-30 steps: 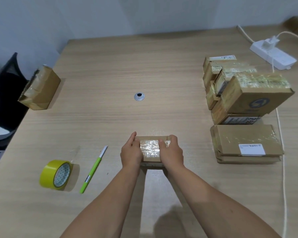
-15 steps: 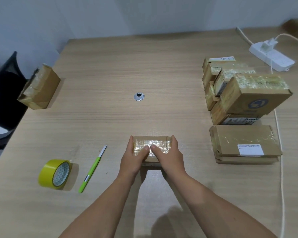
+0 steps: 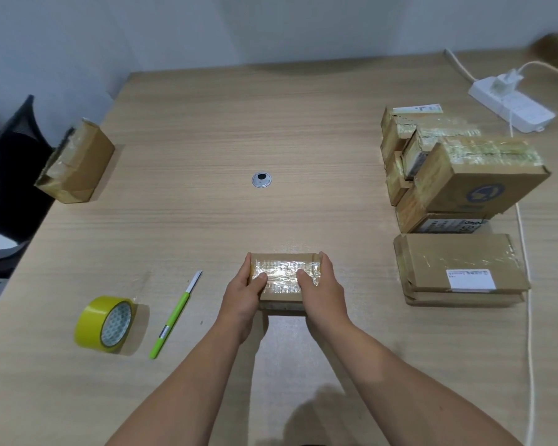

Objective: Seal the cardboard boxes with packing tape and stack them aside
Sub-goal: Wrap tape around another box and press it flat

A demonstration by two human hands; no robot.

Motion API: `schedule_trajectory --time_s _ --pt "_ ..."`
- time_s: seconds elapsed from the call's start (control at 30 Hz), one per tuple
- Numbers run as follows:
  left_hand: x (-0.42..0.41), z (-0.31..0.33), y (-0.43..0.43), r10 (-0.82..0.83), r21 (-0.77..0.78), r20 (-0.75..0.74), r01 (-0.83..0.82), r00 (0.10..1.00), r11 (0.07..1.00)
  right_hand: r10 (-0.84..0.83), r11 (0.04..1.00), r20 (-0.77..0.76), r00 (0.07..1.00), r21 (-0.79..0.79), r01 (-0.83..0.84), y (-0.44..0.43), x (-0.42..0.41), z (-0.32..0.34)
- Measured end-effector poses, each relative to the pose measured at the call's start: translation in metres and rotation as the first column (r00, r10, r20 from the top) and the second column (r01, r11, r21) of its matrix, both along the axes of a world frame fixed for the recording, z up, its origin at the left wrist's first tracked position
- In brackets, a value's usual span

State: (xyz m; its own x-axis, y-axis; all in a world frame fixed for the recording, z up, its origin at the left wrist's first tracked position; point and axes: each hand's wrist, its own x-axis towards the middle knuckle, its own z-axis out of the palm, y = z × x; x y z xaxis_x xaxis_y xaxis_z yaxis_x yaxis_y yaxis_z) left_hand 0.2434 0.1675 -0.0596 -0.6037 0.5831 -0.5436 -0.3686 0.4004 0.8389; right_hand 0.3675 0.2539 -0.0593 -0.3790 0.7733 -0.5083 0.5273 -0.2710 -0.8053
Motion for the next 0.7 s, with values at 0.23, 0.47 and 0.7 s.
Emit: schedule_trajectory --time_s 0.23,0.47,0.7 --pt "-0.005 0.004 0.0 0.159 0.063 0.215 -0.176 0.964 0.982 -0.004 0.999 -0.048 0.999 -0.054 0.001 0.004 0.008 0.004" --pt "-0.001 0.004 -0.007 0.041 0.037 0.068 -0.044 0.997 0.998 0.054 0.997 -0.027 0.998 -0.046 -0.055 0.004 0.013 0.006" --pt "0.013 0.002 -0.007 -0.066 -0.063 -0.155 0.057 0.986 0.996 0.063 0.998 -0.035 0.997 0.015 -0.062 -0.003 0.011 -0.002"
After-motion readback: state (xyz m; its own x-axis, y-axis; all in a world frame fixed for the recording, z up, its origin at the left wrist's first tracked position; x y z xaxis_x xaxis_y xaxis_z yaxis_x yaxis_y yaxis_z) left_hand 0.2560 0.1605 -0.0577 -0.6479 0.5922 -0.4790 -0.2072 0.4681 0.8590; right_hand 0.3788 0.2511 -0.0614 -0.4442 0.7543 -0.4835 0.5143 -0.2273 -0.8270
